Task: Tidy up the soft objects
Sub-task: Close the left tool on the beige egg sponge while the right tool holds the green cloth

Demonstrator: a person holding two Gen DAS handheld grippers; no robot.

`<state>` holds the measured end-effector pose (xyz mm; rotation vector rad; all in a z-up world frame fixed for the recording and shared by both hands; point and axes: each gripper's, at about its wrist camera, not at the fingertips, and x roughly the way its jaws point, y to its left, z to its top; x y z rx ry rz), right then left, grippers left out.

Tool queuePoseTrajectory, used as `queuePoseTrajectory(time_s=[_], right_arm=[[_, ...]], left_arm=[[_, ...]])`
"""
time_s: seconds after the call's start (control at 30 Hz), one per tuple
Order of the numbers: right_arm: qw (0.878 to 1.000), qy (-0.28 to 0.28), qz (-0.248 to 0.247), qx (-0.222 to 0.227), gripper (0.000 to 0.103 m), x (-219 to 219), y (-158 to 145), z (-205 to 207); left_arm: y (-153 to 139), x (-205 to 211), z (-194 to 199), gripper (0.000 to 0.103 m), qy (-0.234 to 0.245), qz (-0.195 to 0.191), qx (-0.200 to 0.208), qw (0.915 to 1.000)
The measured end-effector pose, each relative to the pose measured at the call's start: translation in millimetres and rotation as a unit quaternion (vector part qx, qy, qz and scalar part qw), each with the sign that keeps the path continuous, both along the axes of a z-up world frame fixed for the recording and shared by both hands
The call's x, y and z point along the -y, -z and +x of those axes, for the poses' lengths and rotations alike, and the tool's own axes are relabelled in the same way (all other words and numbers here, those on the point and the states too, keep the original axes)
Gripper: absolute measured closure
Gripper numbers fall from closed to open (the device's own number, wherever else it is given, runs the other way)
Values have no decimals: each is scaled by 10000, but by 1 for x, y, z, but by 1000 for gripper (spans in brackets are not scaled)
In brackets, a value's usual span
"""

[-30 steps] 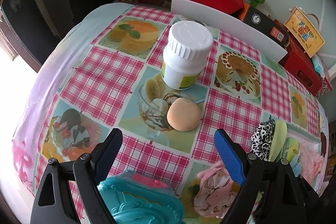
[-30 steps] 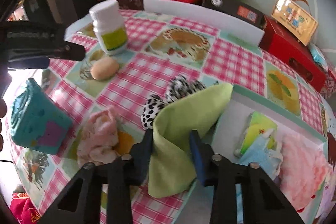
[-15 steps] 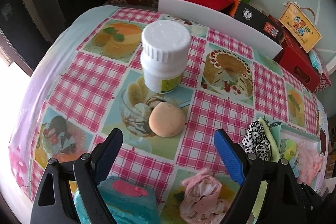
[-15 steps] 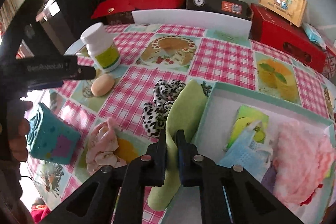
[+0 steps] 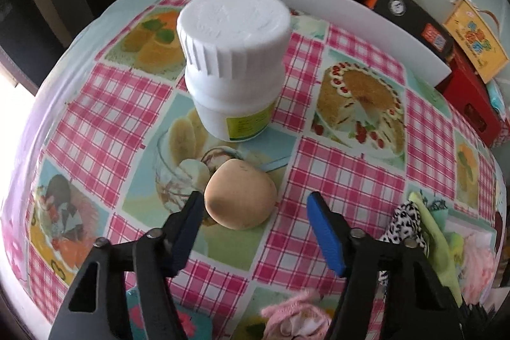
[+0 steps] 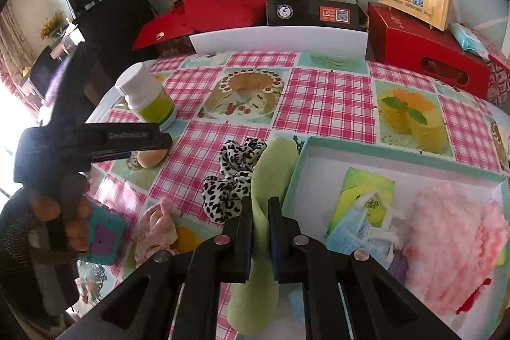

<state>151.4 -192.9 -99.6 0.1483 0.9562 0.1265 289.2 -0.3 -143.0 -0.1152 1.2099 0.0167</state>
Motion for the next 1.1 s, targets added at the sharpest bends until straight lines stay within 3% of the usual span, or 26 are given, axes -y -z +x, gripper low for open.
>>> queuePoseTrajectory(time_s=[0.37,0.5,0.77,1.1], right_arm=[[10000,10,89,-17,94,2,1,1],[10000,-7,81,-30,94,1,1,1],[10000,-19,74,-43,94,0,2,2],[9999,-45,164,6,94,2,-2,0]], left_arm=[[8,12,8,42,-54,408,14,9992],[11,13,7,56,-128,583,24,9982],[9,10,-4,62,-142,486,118,9986],[-7,6,-19,63,2,-120,117,9999]])
